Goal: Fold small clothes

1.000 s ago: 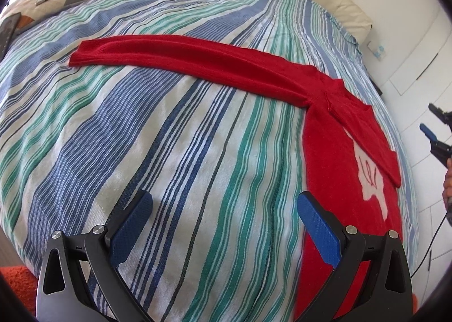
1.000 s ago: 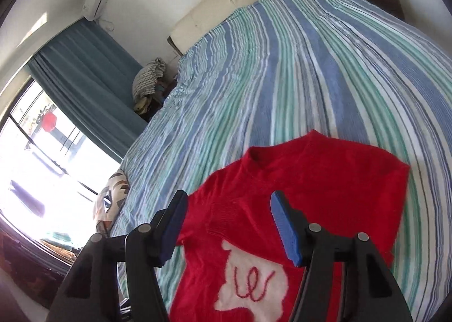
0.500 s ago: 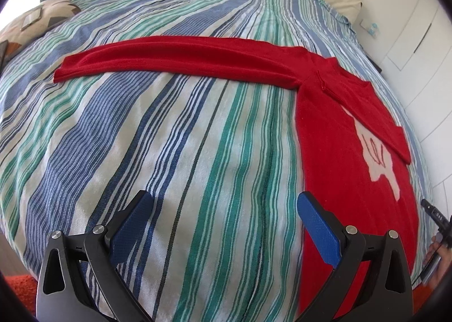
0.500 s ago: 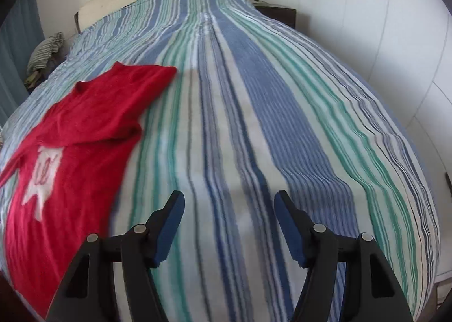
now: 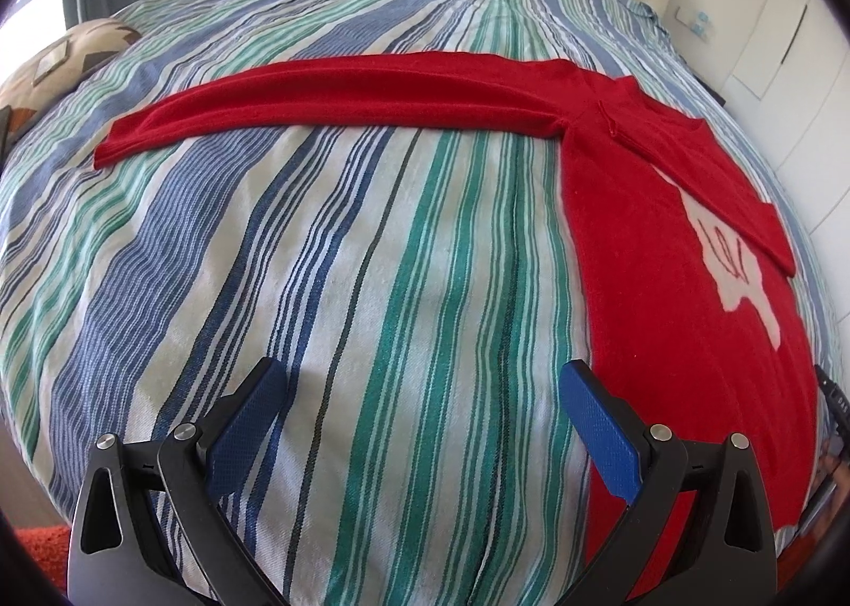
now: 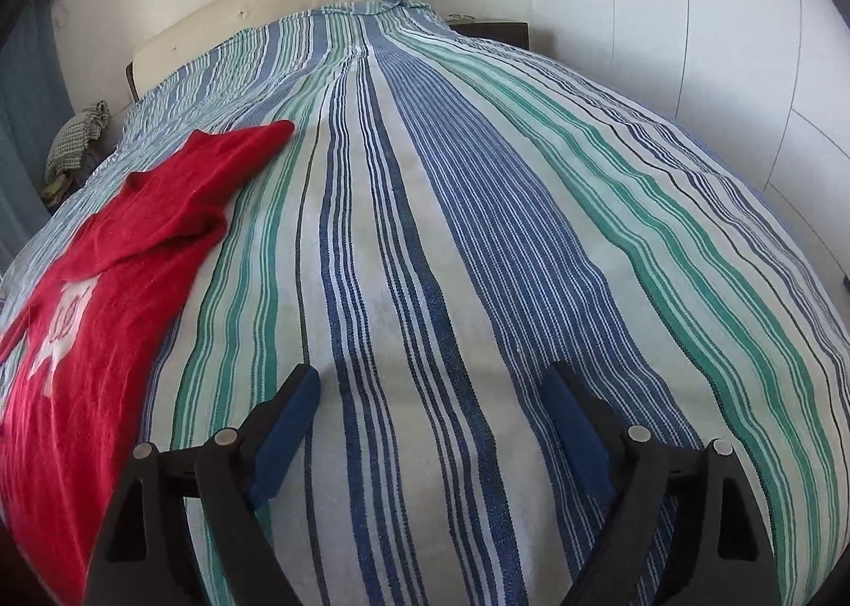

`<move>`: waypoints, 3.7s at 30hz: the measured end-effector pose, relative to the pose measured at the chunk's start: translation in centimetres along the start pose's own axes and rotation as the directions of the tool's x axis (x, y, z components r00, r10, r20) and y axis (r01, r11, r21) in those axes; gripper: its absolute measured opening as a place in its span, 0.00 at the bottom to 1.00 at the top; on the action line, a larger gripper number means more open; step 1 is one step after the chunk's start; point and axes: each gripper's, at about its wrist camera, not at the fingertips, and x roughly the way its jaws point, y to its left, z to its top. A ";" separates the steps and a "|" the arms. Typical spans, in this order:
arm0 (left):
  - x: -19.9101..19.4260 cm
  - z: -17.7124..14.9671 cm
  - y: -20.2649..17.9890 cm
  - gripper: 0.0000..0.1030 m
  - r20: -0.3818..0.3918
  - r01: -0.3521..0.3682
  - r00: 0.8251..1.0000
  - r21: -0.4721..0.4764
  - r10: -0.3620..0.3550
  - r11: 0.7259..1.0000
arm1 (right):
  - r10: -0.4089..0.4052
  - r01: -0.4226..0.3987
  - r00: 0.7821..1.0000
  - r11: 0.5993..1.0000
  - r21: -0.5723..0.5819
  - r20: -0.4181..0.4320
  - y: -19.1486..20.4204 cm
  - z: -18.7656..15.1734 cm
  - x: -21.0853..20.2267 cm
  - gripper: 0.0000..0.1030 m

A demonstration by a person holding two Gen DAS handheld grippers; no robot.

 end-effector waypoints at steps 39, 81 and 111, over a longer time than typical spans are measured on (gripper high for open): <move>0.7 -0.1 -0.9 0.99 -0.020 -0.031 0.999 0.036 0.032 0.999 | -0.018 0.017 1.000 1.000 -0.024 -0.007 1.4 -0.1 0.7 0.88; 3.2 11.6 22.3 0.05 0.126 0.108 0.991 -0.663 -0.032 0.741 | -0.028 0.028 1.000 0.999 -0.039 -0.010 1.9 -0.3 1.0 0.90; -0.7 8.2 -7.1 0.89 0.041 0.101 0.993 0.240 -0.114 0.966 | -0.022 0.019 0.999 0.999 -0.046 -0.045 1.9 0.3 0.9 0.91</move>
